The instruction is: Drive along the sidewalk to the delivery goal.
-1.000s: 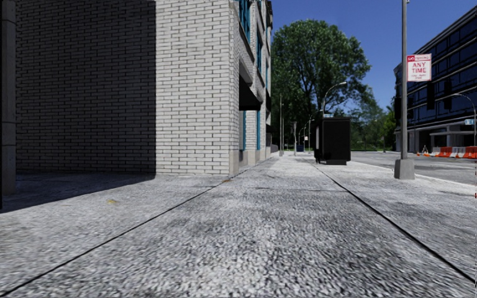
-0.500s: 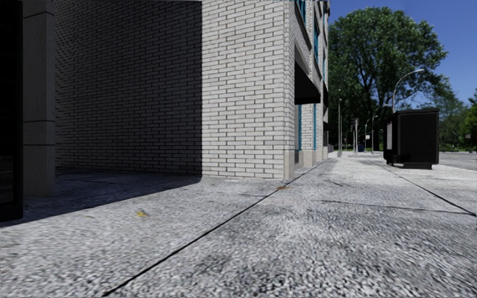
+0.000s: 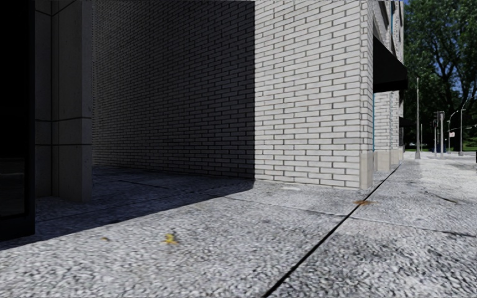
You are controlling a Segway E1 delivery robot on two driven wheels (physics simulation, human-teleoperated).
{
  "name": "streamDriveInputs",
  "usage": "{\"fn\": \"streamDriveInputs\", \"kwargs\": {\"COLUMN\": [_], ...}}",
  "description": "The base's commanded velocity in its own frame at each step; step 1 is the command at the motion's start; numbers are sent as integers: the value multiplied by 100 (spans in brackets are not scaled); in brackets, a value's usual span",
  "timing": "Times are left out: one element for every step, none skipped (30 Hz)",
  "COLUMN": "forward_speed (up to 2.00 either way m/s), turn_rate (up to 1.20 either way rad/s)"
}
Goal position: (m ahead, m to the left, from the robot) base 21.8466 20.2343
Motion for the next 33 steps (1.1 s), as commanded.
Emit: {"fn": "streamDriveInputs", "kwargs": {"forward_speed": [200,200,200,200,200,200,200,200,200,200,200,200,200,200,200,200,200,200,200,200,200,200,200,200,200,200,200,200,200,200,200,200,200], "turn_rate": [55,55,55,55,55,55,55,55,55,55,55,55,55,55,55,55,39,0,0,0,0,0,0,0,0,0,0,0,0,0,0,0,0]}}
